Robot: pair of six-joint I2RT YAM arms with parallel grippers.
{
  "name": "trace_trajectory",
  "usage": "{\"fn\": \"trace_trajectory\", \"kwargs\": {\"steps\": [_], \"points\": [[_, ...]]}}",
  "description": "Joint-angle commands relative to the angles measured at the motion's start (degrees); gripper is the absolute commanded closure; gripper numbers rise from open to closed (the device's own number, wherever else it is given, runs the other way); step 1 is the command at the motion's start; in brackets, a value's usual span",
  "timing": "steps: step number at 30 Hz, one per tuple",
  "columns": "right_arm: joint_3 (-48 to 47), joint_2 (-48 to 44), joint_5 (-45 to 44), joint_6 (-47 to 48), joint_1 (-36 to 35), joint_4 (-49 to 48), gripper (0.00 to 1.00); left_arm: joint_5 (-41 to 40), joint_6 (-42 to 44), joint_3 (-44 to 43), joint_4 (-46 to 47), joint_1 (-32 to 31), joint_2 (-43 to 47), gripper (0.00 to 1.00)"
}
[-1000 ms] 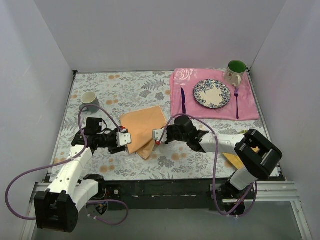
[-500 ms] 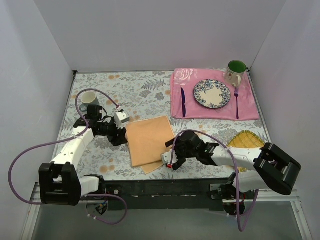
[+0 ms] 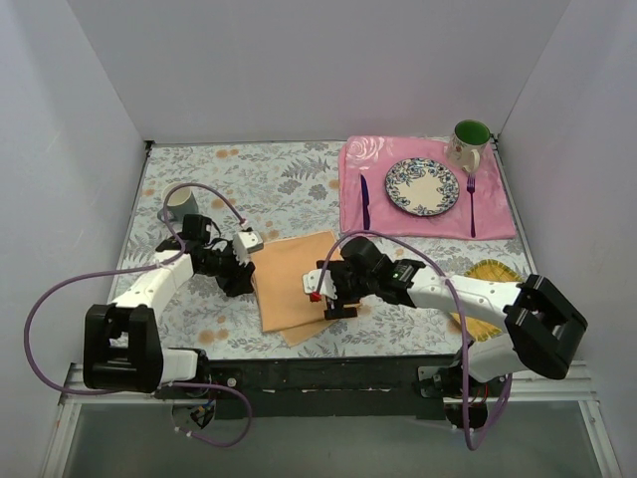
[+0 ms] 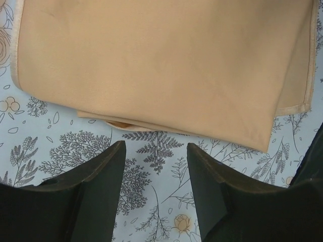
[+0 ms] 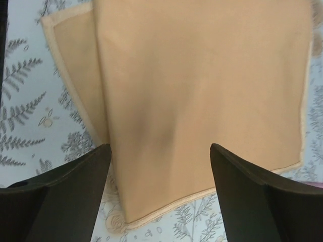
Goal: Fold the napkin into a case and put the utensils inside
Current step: Smooth out the lower triangle-folded napkin at the center of the board.
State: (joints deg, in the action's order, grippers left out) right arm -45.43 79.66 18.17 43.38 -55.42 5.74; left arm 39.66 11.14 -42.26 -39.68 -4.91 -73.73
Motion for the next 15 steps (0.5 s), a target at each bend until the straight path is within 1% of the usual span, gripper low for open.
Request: {"fn": "trace_trajectory", "kwargs": {"steps": [1,2,3,4,5,6,8,10,12,15], "points": [[3.1,-3.5,1.8,2.2,0.0,6.7,0.15,-0.1,4.5,0.2,2.2,-1.2,2.4,0.48],[3.6,-4.2,2.1,2.2,0.0,6.8,0.26,-0.7,5.9,1.8,2.6,-1.9,3.2,0.48],[4.0,-5.0,2.7,1.6,-0.2,6.0,0.32,-2.6,6.2,3.0,4.3,-3.1,4.1,0.48],[4.8,-4.8,2.5,1.2,-0.6,3.6,0.46,-4.8,4.6,4.4,6.7,-6.0,4.8,0.48],[4.7,-3.9,1.6,0.9,-0.8,2.7,0.49,-7.5,4.5,5.0,8.5,-6.9,4.4,0.49],[4.4,-1.1,0.5,-0.1,-0.8,1.8,0.53,-7.6,4.6,4.7,8.6,-7.3,3.6,0.51],[2.4,3.8,-2.2,-0.2,-0.8,0.6,0.55,-8.4,2.0,3.7,9.3,-7.7,-0.1,0.55],[2.0,5.8,-3.8,0.7,-0.8,-1.9,0.55,-8.8,1.0,2.4,10.0,-7.7,-2.3,0.59],[2.1,7.3,-4.0,1.6,-0.7,-3.5,0.55,-9.3,1.2,2.8,11.9,-7.7,-2.6,0.61],[0.6,9.7,-5.3,1.6,-0.8,-5.0,0.57,-10.9,0.9,2.6,14.5,-7.6,-4.7,0.67]]}}
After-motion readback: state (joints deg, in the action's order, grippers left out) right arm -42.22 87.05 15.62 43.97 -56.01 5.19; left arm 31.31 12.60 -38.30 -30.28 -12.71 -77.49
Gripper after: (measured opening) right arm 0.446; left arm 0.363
